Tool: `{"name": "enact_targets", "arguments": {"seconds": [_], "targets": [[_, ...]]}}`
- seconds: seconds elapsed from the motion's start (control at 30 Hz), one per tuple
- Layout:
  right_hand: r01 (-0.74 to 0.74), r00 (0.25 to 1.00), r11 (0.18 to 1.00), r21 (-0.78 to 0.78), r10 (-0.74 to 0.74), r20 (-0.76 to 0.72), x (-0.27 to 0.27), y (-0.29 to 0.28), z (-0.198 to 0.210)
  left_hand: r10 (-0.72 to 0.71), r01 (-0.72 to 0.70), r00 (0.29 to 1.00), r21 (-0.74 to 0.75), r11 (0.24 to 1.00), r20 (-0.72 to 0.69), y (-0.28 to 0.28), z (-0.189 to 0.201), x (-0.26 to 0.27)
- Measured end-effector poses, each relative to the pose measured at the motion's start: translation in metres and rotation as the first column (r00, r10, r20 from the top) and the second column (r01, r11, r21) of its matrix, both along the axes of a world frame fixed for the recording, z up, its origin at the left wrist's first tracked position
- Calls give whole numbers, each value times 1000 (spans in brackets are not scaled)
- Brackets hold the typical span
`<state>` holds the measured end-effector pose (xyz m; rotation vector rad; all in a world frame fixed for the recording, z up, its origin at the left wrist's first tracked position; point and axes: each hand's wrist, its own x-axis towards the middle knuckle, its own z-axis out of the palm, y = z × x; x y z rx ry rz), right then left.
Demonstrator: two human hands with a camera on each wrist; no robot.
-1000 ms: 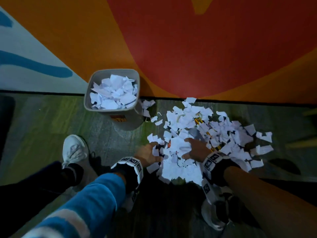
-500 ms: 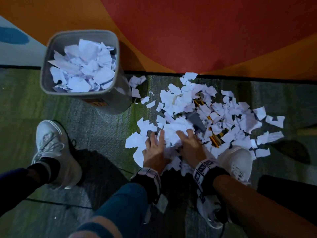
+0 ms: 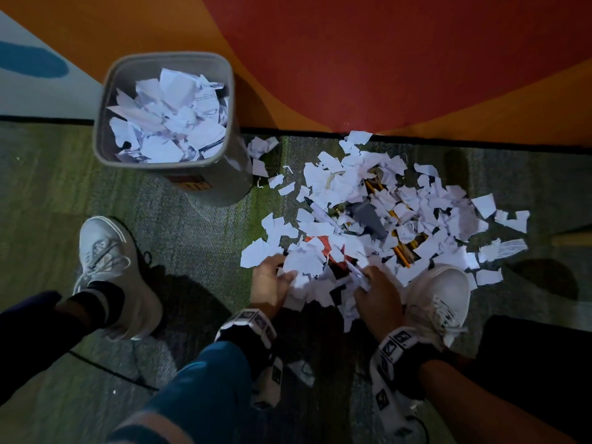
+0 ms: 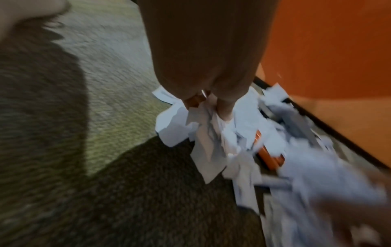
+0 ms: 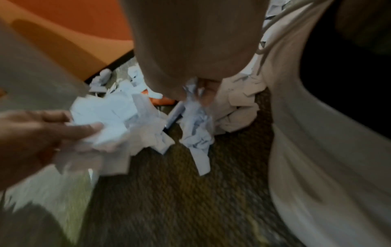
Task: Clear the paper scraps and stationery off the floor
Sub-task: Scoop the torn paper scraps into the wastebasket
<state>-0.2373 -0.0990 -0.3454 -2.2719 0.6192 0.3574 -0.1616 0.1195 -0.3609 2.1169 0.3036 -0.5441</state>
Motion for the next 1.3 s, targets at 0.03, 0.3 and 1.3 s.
{"name": "enact_targets", "arguments": {"seconds": [0.03,0.3,1.3], "targets": [[2,999,1000,14,-1,-49,-5,1,2,44,-44,999,-36,998,10,7,-2,0],[-16,974,989,-146,-18,-228,-20,31,-11,231,-232,973,138,963,23,42,-17,-7],[-803,554,494,-334,825,-110,86,82,-17,-218,203,976,258,945,28,50,-10,46]]}}
